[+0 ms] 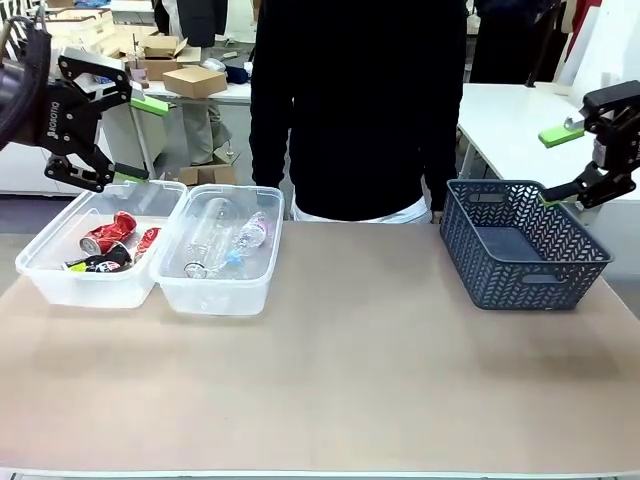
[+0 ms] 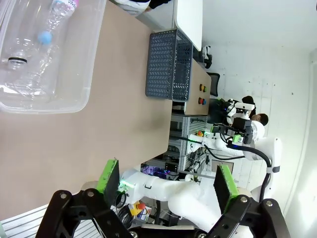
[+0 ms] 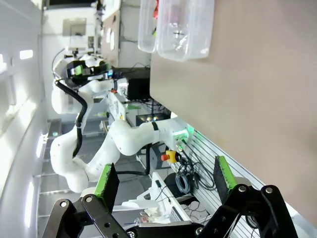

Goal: Sort the waste into each basket.
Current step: Release the Organizing box you were holding.

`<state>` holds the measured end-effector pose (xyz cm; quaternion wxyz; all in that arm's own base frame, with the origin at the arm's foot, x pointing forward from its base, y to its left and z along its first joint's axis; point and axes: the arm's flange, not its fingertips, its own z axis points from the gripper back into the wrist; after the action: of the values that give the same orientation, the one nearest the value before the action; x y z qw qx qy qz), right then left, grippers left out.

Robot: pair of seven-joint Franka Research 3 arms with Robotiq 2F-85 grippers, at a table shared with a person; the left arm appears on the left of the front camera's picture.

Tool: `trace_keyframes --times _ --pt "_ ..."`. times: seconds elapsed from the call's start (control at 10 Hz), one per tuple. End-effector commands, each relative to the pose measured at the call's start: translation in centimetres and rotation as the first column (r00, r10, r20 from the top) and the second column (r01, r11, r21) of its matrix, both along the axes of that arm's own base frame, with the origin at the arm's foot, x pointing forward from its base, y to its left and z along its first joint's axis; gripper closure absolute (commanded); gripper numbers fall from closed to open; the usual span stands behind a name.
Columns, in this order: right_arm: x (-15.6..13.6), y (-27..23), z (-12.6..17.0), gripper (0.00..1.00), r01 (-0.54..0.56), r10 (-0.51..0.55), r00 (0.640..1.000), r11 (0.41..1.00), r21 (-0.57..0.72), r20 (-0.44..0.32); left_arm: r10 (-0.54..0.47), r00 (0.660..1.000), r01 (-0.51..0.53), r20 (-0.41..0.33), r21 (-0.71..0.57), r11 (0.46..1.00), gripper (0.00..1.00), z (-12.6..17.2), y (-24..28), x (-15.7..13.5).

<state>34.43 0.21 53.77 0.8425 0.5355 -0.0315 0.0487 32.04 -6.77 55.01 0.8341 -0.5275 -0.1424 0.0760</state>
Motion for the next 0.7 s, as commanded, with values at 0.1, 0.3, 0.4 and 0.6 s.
trace_keyframes --times 0.1,0.3,0.4,0.6 --pt "0.06 0.14 0.23 0.00 0.008 -0.007 1.000 1.000 0.008 -0.014 -0.006 1.000 0.006 0.009 -0.019 1.000 0.00 -0.04 -0.15 0.06" --pt "0.06 0.14 0.23 0.00 0.008 -0.007 1.000 1.000 0.008 -0.014 -0.006 1.000 0.006 0.009 -0.019 1.000 0.00 -0.04 -0.15 0.06" --pt "0.06 0.14 0.23 0.00 0.008 -0.007 1.000 1.000 0.008 -0.014 -0.006 1.000 0.006 0.009 -0.019 1.000 0.00 -0.04 -0.15 0.06" --pt "0.06 0.14 0.23 0.00 0.008 -0.007 1.000 1.000 0.008 -0.014 -0.006 1.000 0.006 0.009 -0.019 1.000 0.00 -0.04 -0.15 0.06"
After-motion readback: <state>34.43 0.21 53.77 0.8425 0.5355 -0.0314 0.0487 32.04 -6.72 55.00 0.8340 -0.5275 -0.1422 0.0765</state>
